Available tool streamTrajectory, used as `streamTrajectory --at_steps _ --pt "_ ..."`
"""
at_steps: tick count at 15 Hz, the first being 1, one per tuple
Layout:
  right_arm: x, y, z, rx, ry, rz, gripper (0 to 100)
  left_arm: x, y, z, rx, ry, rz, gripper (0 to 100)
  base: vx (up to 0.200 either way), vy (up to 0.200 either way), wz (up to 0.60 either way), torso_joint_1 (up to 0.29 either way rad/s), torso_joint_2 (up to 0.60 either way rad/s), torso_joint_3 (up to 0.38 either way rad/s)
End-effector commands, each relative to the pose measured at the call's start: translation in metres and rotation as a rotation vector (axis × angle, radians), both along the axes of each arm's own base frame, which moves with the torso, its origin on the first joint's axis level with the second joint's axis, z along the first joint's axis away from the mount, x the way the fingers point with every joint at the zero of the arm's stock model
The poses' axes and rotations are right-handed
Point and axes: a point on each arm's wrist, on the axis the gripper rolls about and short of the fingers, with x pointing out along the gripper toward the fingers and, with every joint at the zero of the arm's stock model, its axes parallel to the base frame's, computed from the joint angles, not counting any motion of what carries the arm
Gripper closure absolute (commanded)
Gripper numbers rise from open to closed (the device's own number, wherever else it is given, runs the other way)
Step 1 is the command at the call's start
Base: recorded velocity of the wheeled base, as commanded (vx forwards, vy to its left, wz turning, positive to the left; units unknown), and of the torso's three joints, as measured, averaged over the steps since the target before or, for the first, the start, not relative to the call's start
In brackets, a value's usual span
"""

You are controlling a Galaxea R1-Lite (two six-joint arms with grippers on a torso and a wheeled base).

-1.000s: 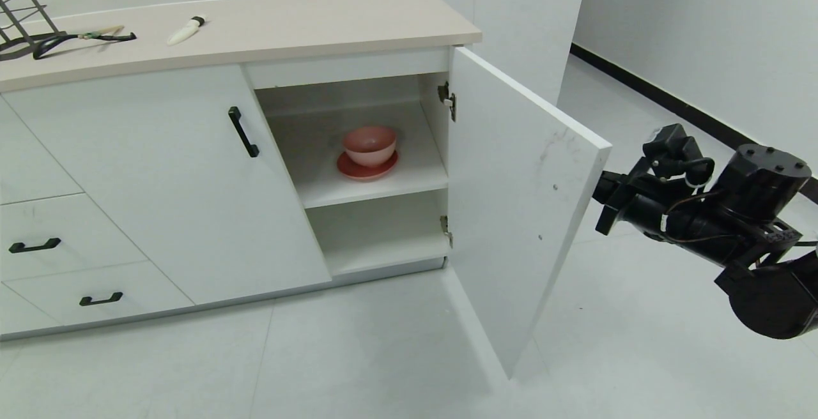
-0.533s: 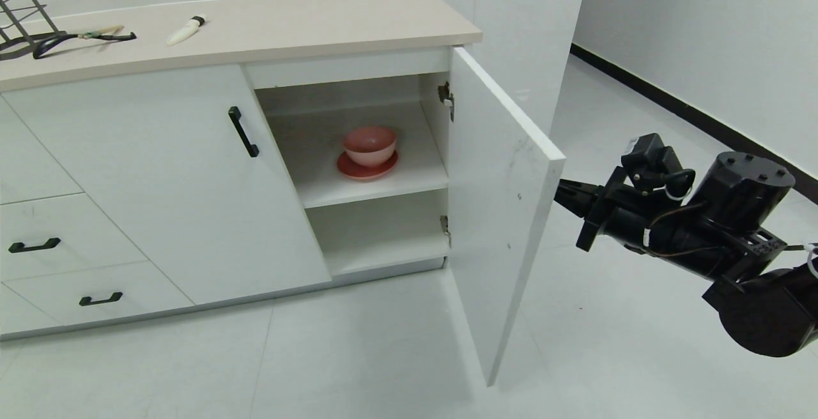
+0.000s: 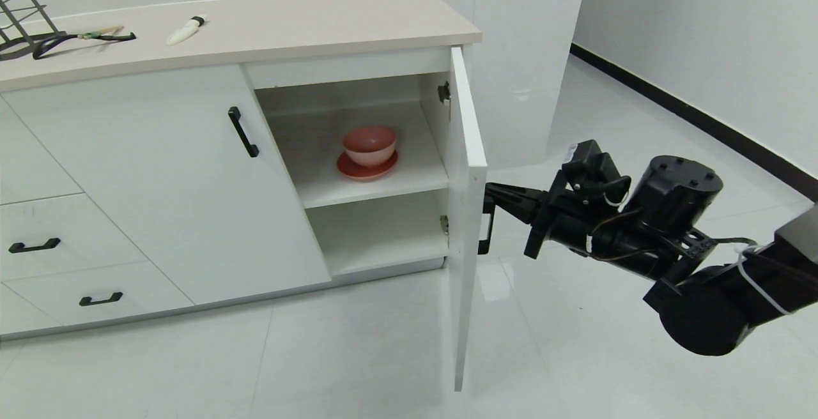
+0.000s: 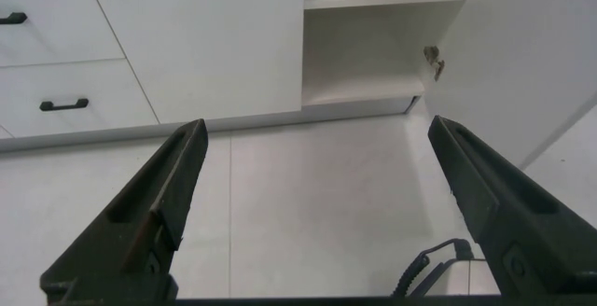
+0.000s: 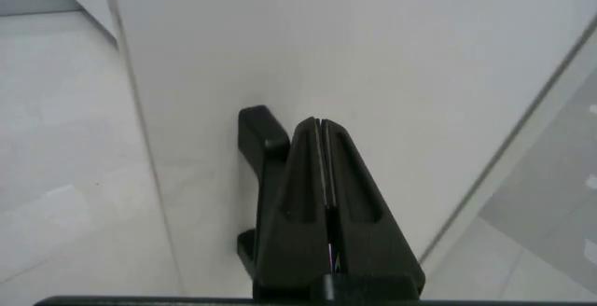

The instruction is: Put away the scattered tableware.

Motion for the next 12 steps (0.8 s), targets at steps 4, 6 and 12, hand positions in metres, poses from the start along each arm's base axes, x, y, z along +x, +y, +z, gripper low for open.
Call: streamTrajectory --at_steps 4,6,12 --pt "0.019 0.043 -0.007 0.035 -0.036 0.074 100 0.000 0.000 0.000 -0.001 0.001 0.001 0 0.000 0.000 0.00 0.000 0.00 0.000" --pt "0.020 0.055 -0.009 0.039 -0.042 0.099 100 0.000 0.000 0.000 -0.001 0.001 0.001 0 0.000 0.000 0.00 0.000 0.00 0.000" --pt "0.039 0.091 -0.012 0.097 -0.097 0.146 100 0.000 0.000 0.000 -0.001 0.001 0.001 0 0.000 0.000 0.00 0.000 0.00 0.000"
